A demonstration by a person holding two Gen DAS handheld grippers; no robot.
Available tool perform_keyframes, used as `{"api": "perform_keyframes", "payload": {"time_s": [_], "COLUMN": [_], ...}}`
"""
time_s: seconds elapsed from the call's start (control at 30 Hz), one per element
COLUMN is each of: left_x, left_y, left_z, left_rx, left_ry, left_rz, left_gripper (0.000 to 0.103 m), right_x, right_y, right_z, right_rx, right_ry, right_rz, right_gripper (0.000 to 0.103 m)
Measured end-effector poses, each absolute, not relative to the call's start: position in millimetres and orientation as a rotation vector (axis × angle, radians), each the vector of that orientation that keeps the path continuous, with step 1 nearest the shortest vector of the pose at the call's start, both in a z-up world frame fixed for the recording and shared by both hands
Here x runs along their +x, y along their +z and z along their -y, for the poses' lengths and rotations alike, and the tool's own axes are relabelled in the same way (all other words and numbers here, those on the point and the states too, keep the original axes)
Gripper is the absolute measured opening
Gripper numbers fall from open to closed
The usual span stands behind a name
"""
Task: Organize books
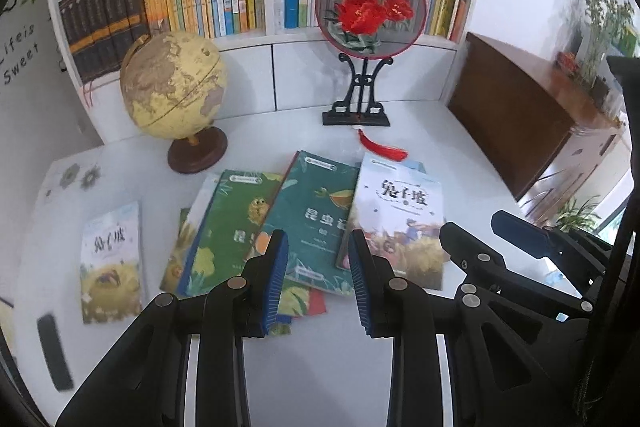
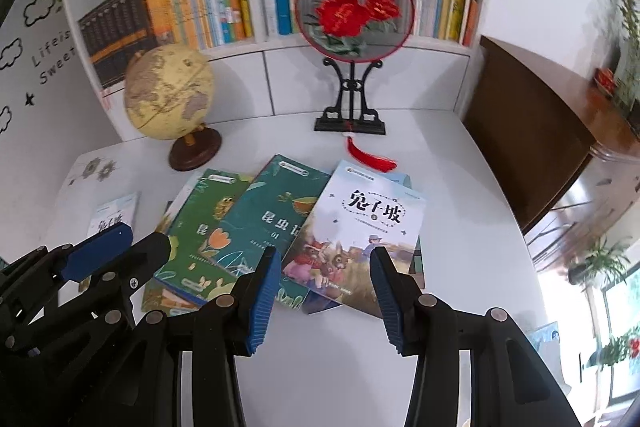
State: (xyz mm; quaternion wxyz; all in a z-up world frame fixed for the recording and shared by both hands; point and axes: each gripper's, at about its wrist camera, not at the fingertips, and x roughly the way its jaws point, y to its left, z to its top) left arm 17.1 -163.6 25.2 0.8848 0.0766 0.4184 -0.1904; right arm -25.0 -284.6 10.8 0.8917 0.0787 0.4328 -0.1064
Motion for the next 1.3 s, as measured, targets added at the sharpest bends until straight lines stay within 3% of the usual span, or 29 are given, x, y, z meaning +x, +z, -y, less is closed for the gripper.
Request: {"api": "perform_keyframes", "payload": {"time_s": [0.3, 0.6, 0.97, 1.3], "left_x": [66, 95, 132, 151], "left_y": [-1, 30, -80, -158], "left_z": [154, 187, 210, 261], "left_rx": [0.135, 0.176, 0.08, 0.131], "left_ry": [-0.408, -0.46, -0.559, -0.594], "left_rz": [-0.935, -0.868, -1.111, -1.271], "left_gripper": [0.027, 0.03, 0.029, 0.03], "right_x": [26, 39, 40, 30], "right_y": [-9, -24, -90, -167], "right_z": [273, 309, 385, 445], "right_rx": [0.12, 0.17, 0.258, 0.575], "right_ry": [-0.241, -0.253, -0.184, -0.129], "right_rz": [-0.92, -0.915, -0.988, -1.036], "right_gripper": [0.045, 0.05, 0.051, 0.051]}}
